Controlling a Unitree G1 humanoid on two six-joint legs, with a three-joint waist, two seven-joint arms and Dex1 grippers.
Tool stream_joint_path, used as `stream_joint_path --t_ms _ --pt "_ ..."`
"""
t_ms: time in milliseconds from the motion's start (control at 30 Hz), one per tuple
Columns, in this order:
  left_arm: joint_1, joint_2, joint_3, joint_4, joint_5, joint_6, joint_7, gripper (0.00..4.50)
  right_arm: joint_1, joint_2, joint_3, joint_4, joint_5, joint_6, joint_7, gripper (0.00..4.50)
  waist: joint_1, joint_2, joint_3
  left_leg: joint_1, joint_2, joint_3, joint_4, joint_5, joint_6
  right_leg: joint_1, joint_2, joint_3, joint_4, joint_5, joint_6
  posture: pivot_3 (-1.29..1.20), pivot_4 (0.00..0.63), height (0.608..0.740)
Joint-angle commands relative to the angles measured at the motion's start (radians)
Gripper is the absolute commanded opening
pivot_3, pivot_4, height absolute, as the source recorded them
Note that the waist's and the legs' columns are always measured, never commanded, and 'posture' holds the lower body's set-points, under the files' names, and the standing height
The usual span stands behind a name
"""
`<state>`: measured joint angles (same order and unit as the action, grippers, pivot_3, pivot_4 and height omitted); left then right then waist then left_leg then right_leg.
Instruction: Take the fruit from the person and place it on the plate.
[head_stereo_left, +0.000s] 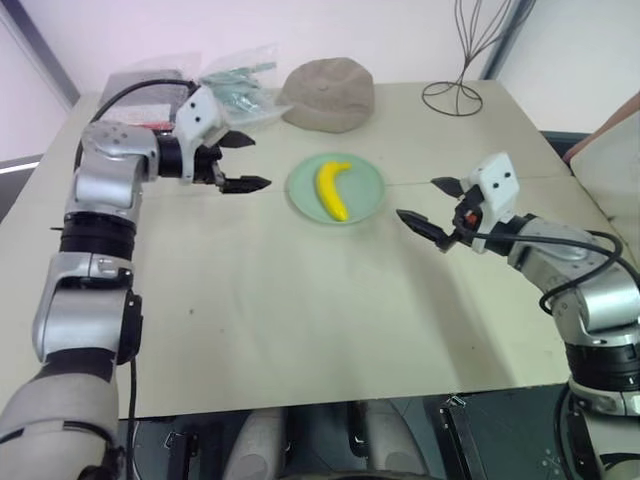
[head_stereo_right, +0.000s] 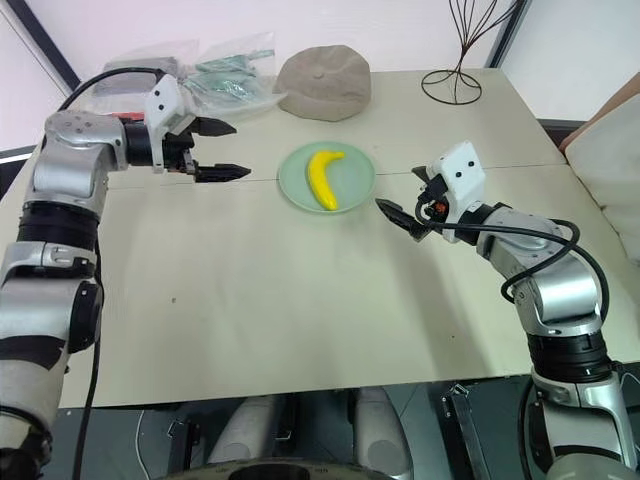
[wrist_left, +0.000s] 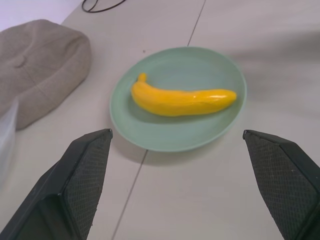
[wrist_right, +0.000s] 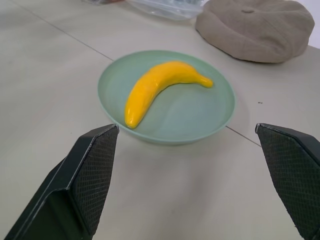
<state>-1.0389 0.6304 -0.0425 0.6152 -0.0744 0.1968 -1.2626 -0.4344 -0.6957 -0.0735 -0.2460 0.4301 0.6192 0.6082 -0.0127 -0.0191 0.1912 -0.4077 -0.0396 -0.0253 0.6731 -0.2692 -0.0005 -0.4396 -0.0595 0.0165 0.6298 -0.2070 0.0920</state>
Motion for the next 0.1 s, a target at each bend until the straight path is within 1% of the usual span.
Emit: stream_joint_path --t_ms 33,100 --pt "0.054 0.025 0.039 -0.117 -0.046 0.063 0.029 4.38 -0.021 0.004 -0.008 -0.012 -0.012 -0.025 0.013 4.50 0.000 0.000 0.000 0.000 0.000 0.000 0.001 0.000 0.000 0.000 0.000 0.000 0.000 0.000 0.000 0.00 0.150 0.740" --pt "0.102 0.028 0.040 -0.168 -0.055 0.086 0.042 4.38 -0.022 0.004 -0.010 -0.011 -0.017 -0.027 0.017 4.50 0.000 0.000 0.000 0.000 0.000 0.000 0.003 0.000 0.000 0.000 0.000 0.000 0.001 0.000 0.000 0.00 0.150 0.740"
